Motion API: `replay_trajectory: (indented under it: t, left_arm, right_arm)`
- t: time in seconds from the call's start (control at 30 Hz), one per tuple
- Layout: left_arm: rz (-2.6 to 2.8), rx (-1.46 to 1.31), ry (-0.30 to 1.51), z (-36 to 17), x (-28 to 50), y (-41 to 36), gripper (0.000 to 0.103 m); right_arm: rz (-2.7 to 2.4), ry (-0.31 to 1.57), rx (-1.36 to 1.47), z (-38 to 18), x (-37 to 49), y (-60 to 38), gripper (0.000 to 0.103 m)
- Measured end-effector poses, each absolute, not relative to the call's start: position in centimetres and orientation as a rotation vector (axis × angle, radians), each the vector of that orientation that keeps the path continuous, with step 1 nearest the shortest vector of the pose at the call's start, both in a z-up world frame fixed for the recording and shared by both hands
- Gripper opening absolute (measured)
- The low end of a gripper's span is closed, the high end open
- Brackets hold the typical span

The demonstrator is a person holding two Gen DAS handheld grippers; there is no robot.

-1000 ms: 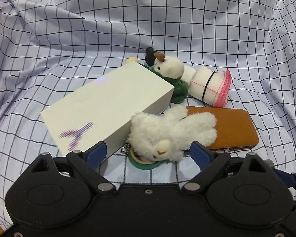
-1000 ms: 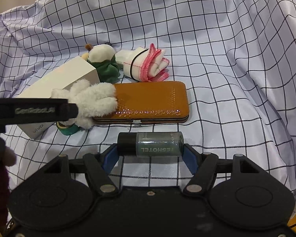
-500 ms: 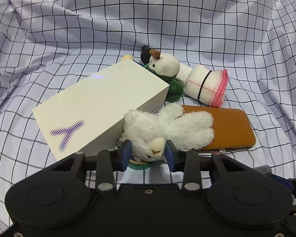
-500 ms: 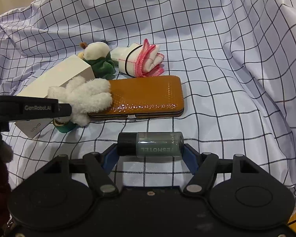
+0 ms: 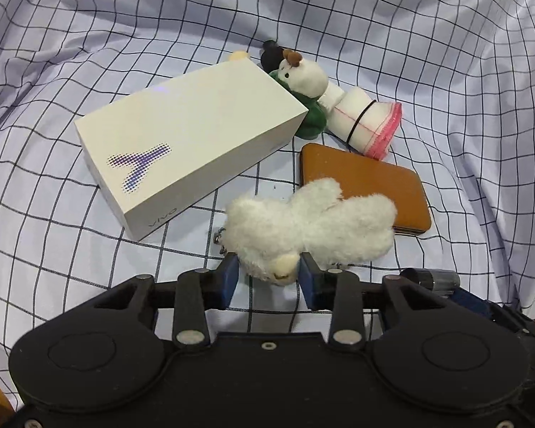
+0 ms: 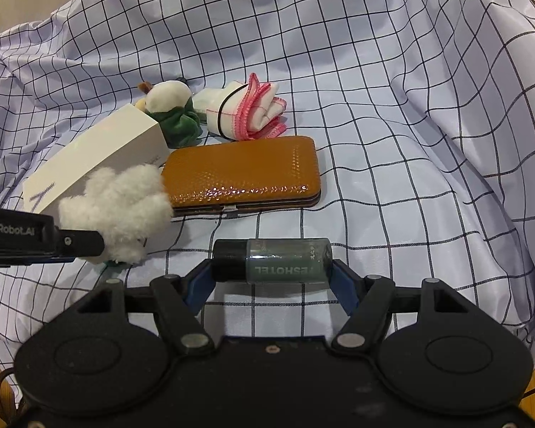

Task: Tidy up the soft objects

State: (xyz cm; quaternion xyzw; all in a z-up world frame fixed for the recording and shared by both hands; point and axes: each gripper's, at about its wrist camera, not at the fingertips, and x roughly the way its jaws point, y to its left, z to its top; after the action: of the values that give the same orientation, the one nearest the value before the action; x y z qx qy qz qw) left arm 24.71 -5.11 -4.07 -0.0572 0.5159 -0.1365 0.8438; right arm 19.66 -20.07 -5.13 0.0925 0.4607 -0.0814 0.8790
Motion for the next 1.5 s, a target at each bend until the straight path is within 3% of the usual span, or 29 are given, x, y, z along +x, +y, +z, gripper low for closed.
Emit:
replay_trajectory:
  t: [0.27,0.7,0.8,0.87,0.97,1.5]
  left_arm:
    - [-0.312,0.089,0.964,-4.0,24.0,-7.5,0.077]
    - [-0.342,0.094,0.938,-5.8,25.3,-8.7,0.083]
    - [-0.344,0.077,0.895,-5.5,25.3,-8.8,0.078]
    - [-0.358,0.091,0.865,-5.3,25.2,-9.0,0.06]
    - [-0.358,0.12,0.818,-4.9,24.9,-9.3,0.043]
    - [-0.396,-0.025,0.801,-1.6,24.9,-7.5,0.042]
  right_arm:
    - [-0.174,0.966,0.198,-5.1,19.5,-20.3,0.069]
    - [-0.169,0.97,0.219,-5.6,19.6,-20.8,0.069]
    - [-0.17,0.968,0.218,-5.5,19.7,-20.8,0.069]
    - [-0.17,0.968,0.22,-5.6,19.7,-20.8,0.069]
    - [-0.171,0.969,0.22,-5.6,19.7,-20.8,0.069]
    - [-0.186,0.963,0.221,-5.5,19.6,-20.6,0.069]
